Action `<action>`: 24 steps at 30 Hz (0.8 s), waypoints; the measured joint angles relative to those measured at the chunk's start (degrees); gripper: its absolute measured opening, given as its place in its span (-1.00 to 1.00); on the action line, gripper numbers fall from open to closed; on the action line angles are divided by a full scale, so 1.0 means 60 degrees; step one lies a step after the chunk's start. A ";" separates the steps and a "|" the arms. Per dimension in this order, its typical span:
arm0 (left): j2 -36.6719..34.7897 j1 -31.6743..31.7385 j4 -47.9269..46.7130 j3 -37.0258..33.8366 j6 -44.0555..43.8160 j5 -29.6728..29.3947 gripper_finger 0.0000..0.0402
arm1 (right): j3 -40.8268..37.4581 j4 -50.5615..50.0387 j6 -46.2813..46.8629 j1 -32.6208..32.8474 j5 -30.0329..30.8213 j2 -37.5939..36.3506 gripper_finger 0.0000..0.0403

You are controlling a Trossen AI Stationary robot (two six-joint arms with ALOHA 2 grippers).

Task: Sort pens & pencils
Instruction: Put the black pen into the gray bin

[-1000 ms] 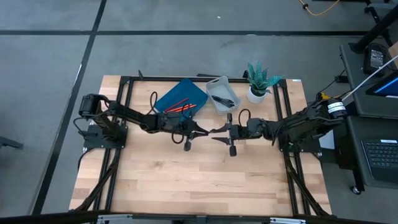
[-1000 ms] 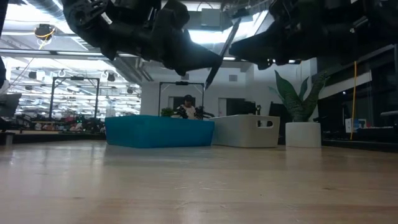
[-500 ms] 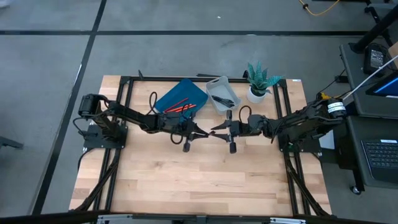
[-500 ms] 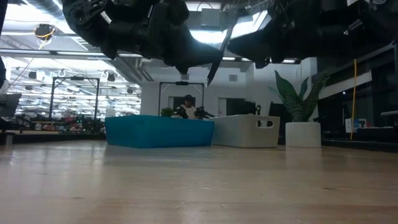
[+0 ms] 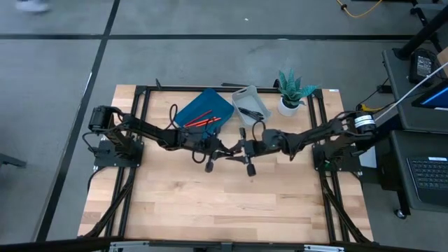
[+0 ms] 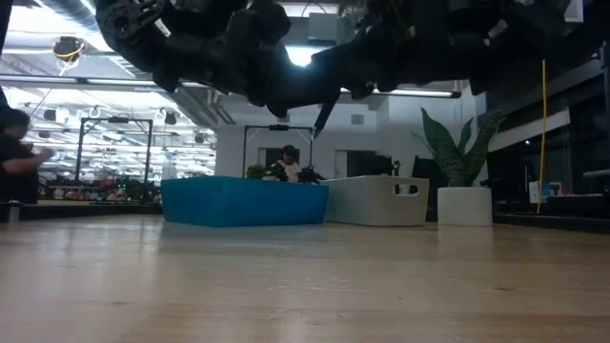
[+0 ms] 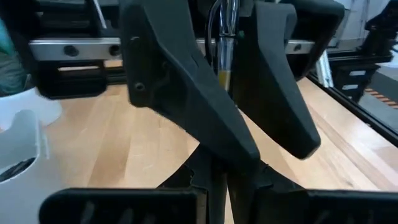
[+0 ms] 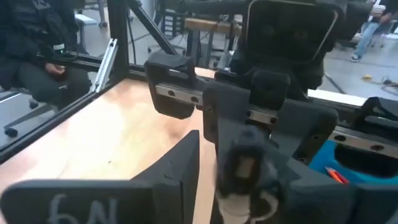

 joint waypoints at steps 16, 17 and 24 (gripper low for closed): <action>0.0001 0.0022 -0.0086 0.0010 0.0074 0.0084 -0.90 | 0.0186 -0.2354 0.0089 -0.0025 -0.0046 -0.1060 -0.43; 0.0001 0.0022 -0.0086 0.0010 0.0074 0.0145 -0.90 | 0.0186 -0.2468 0.0077 -0.0025 -0.0044 -0.1060 -0.43; 0.0001 0.0022 -0.0195 0.0010 0.0063 0.0352 -0.90 | 0.0182 -0.2803 -0.0011 -0.0025 -0.0030 -0.1060 -0.46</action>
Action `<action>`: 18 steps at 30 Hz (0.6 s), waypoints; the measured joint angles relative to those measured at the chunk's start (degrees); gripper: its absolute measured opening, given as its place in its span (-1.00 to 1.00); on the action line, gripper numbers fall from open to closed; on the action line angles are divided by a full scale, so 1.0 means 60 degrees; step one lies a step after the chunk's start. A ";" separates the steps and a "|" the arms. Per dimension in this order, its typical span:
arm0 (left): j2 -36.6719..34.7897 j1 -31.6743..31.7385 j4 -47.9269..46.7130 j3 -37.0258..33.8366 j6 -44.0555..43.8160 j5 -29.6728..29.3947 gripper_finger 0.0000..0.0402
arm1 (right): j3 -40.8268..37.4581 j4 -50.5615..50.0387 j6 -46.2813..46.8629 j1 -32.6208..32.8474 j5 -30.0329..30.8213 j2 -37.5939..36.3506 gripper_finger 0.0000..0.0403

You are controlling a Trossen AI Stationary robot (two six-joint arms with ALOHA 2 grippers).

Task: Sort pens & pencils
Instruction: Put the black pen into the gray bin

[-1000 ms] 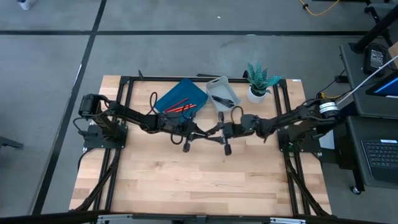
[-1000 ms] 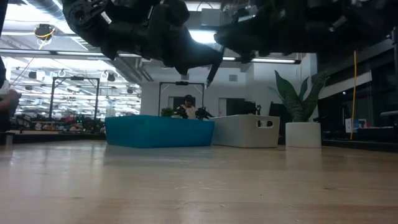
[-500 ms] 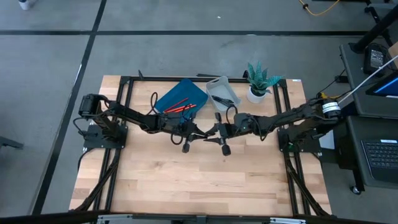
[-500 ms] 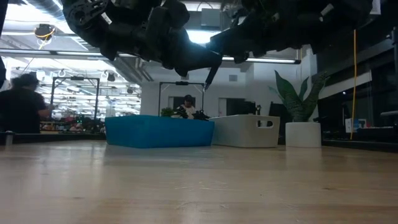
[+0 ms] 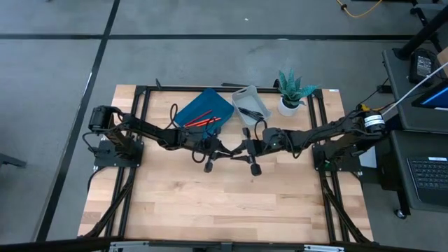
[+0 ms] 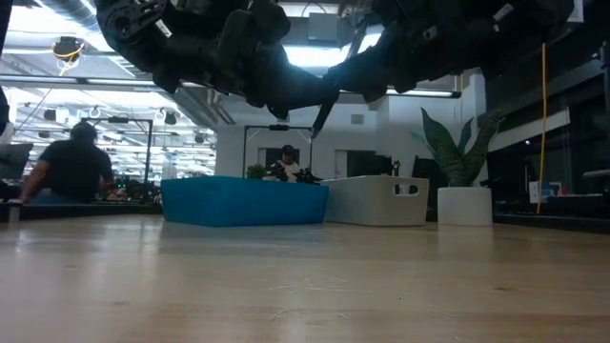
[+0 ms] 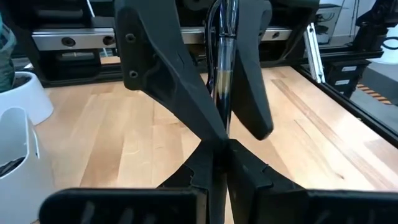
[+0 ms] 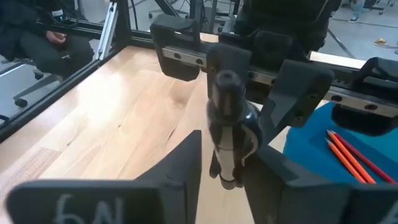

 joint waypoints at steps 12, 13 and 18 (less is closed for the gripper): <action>0.0000 0.0004 -0.0019 0.0000 -0.0084 0.0149 -0.90 | 0.0007 -0.0163 -0.0027 -0.0180 -0.0023 -0.0011 -0.80; 0.0000 0.0004 -0.0018 0.0000 -0.0081 0.0142 -0.87 | 0.0007 -0.0164 -0.0035 -0.0184 -0.0024 -0.0011 -0.80; 0.0000 -0.0004 -0.0007 0.0000 -0.0053 -0.0167 -0.61 | 0.0011 -0.0231 -0.0165 -0.0200 -0.0009 -0.0011 -0.80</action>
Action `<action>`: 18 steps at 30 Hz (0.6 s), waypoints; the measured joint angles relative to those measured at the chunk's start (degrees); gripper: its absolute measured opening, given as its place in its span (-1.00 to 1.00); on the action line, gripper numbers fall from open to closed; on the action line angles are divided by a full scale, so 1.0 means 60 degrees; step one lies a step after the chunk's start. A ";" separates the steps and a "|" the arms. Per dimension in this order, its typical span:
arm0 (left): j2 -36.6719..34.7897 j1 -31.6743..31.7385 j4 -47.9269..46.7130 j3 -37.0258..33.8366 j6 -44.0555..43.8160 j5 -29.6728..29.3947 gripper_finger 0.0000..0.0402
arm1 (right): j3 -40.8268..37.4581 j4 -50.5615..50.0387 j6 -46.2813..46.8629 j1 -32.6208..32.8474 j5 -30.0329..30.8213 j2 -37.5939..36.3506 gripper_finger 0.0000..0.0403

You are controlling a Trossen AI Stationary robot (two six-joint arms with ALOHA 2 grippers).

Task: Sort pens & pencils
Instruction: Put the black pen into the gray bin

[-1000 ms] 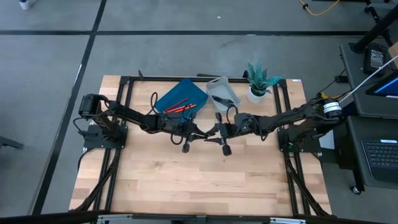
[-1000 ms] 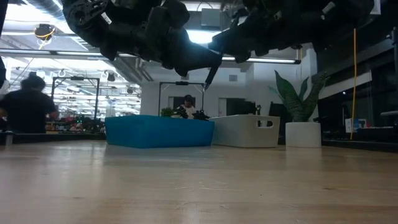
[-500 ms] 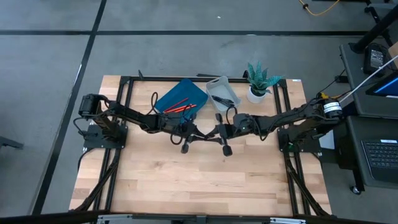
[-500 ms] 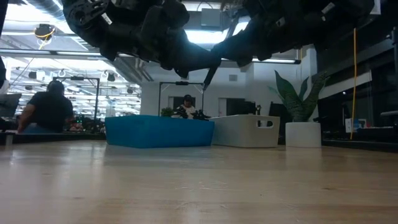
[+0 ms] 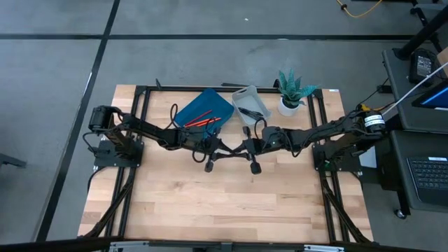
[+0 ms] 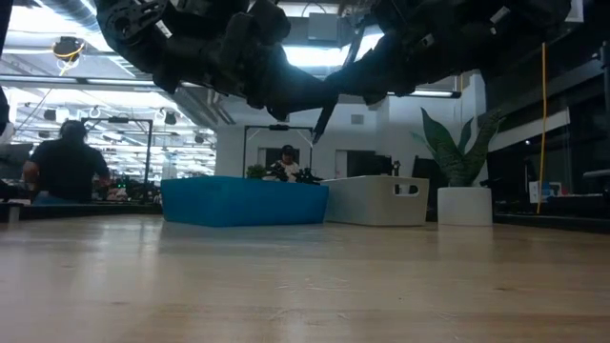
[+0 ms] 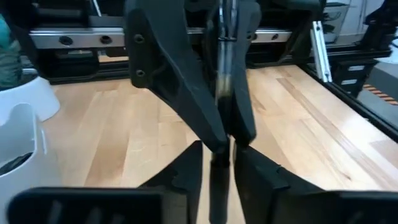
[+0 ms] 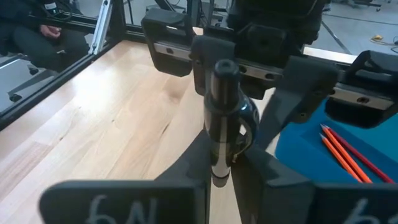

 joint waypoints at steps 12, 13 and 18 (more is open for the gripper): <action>-0.1230 0.0561 -0.1711 0.0007 0.0158 -0.0162 -0.43 | -0.0022 -0.1309 -0.0090 -0.0107 0.0616 -0.1035 -0.80; -0.1335 0.0588 -0.1854 0.0007 0.0159 -0.0162 -0.43 | -0.0022 -0.1468 -0.0089 -0.0146 0.0616 -0.1199 -0.80; -0.1717 0.0623 -0.2517 0.0007 0.0240 -0.0178 -0.42 | -0.0025 -0.2140 -0.0092 -0.0408 0.0861 -0.1650 -0.80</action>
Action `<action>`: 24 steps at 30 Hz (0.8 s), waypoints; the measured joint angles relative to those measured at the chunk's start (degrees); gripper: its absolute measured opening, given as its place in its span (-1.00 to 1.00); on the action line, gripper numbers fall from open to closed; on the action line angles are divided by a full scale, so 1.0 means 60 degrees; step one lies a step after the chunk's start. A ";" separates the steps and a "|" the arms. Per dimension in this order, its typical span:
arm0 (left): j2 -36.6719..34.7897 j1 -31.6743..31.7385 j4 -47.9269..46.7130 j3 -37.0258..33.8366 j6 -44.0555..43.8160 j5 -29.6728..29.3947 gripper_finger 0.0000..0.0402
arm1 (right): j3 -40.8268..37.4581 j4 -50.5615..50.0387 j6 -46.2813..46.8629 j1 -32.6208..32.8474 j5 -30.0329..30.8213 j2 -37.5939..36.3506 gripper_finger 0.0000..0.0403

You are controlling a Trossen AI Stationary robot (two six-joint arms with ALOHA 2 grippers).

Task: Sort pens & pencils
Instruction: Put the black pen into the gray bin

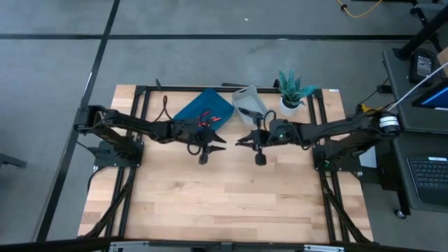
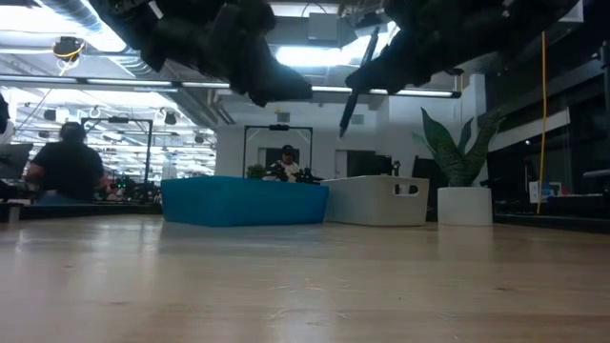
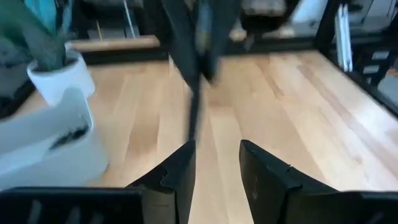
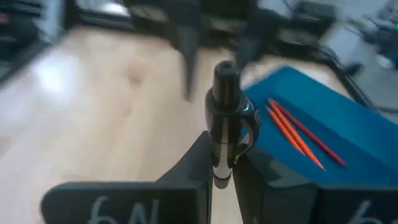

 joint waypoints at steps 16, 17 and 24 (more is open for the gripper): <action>-0.0035 0.0529 -0.0897 -0.0001 0.0097 -0.0058 -0.43 | 0.0004 -0.0798 -0.0157 -0.2045 0.0877 -0.0772 -0.80; -0.0035 0.0567 -0.0897 -0.0001 0.0097 -0.0060 -0.43 | 0.0004 -0.0782 -0.0158 -0.2185 0.0877 -0.0772 -0.80; -0.0032 0.0685 -0.0879 -0.0004 0.0555 -0.0060 -0.43 | 0.0004 -0.0696 -0.0188 -0.3143 0.0921 -0.0769 -0.80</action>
